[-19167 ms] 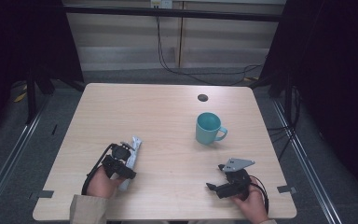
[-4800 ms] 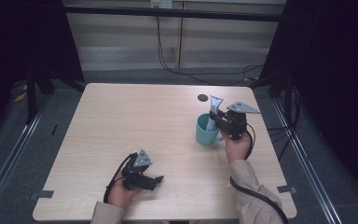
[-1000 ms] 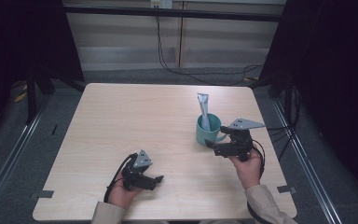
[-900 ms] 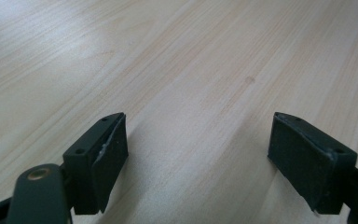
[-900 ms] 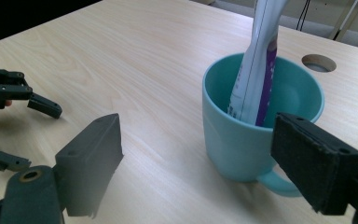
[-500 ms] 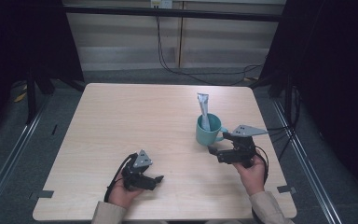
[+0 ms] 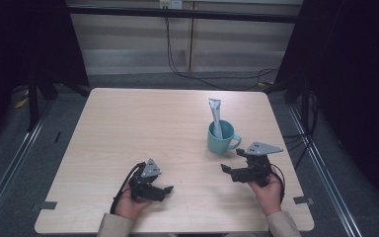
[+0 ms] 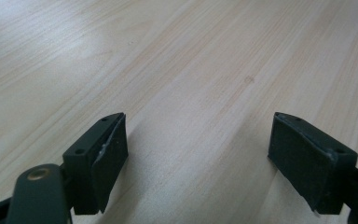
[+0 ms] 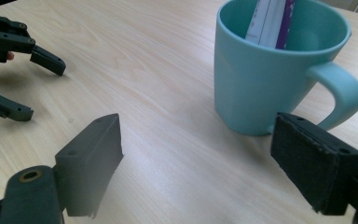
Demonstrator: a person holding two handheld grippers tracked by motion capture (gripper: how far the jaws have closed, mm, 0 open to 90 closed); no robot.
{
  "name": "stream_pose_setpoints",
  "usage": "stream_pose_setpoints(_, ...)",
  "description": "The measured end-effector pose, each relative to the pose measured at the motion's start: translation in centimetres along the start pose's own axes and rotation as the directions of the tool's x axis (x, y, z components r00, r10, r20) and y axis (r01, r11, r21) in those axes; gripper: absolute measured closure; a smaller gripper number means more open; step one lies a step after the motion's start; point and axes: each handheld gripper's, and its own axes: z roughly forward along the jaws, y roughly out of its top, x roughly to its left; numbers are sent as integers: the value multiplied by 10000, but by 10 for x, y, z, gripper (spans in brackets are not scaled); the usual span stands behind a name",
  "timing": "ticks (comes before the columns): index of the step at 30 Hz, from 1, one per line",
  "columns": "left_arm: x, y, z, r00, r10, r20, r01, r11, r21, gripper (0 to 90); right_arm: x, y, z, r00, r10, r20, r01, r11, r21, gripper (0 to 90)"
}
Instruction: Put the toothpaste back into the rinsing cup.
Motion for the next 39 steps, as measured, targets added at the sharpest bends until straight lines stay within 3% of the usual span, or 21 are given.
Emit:
stream_pose_setpoints(17,0,0,0,10000,0,-1,0,10000,2,194,8,-31,14,9997,-142,-178,151,9985,526,158)
stream_pose_setpoints(39,0,0,0,10000,9,-3,-9,10000,-6,198,11,-51,29,9972,-597,-457,651,9894,1297,161)
